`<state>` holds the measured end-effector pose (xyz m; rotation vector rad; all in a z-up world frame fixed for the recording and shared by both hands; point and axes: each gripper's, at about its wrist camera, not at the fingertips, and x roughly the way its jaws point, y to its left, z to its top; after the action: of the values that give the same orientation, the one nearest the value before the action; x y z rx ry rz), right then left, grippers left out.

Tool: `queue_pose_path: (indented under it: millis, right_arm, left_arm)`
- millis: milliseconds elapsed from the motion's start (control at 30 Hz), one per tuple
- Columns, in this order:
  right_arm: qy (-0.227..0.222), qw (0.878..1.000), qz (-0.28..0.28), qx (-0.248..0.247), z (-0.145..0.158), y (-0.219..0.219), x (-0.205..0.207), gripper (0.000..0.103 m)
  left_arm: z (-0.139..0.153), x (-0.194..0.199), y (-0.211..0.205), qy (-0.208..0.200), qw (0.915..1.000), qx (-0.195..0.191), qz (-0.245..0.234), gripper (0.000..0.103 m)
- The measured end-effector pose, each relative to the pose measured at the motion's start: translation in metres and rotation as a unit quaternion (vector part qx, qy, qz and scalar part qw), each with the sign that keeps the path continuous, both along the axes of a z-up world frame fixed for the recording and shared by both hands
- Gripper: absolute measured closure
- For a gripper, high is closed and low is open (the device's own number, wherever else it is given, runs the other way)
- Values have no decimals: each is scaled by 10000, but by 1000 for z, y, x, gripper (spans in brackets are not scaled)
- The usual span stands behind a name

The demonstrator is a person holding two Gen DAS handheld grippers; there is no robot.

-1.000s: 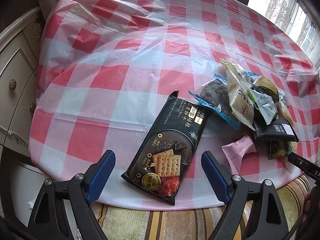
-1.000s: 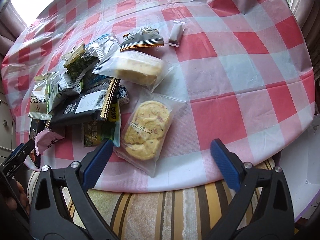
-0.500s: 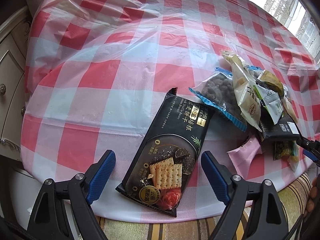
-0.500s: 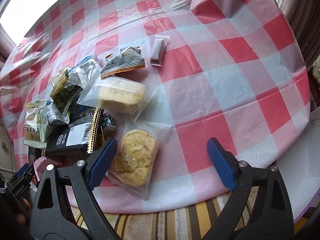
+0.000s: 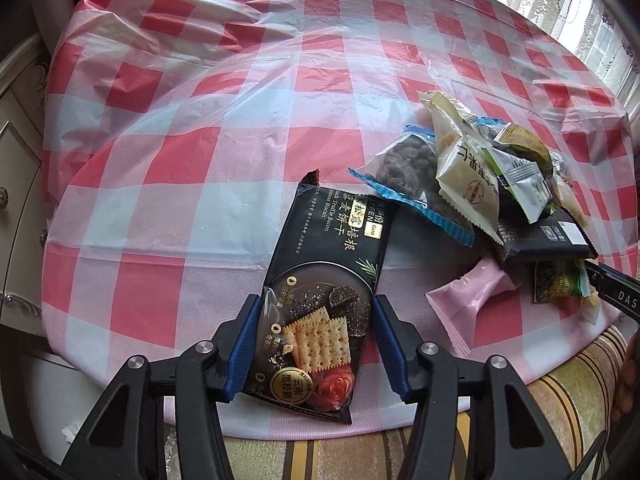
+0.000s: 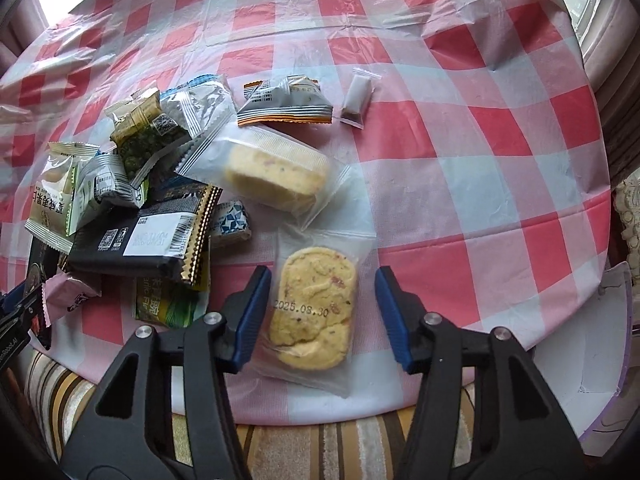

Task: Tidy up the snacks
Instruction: 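Grasp the black cracker box with the left tool while the right tool grasps the clear cookie bag, then carry both snacks to the white box and open both tools to drop them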

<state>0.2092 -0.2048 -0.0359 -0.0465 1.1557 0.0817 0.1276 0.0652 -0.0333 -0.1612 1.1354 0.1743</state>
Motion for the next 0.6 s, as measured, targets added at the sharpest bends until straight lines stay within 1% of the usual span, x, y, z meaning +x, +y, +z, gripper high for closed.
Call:
queue_pose_path:
  millis: [100,133,200,433,600]
  right_arm:
    - [21,9998,33,179,1,-6,-4,62]
    - [31,9997,51,228,6,-13,-15,63]
    - [25,9995,60,325,7,-15,-19,63]
    - [-137,9979,110,619,20,-29,-36,63]
    - [-292,9952,136,928,31,-43,-47,63]
  left_arm:
    - [5,-6,2,-79,9999,-41,66,48]
    - [6,-8,2,-109,9999,-51,97,48]
    - [10,-13,3,-160,9997,-59,155,48]
    - [29,-30,5,-430,9981,-91,433,48]
    - [46,-40,-2,-627,9968,-2,492,48]
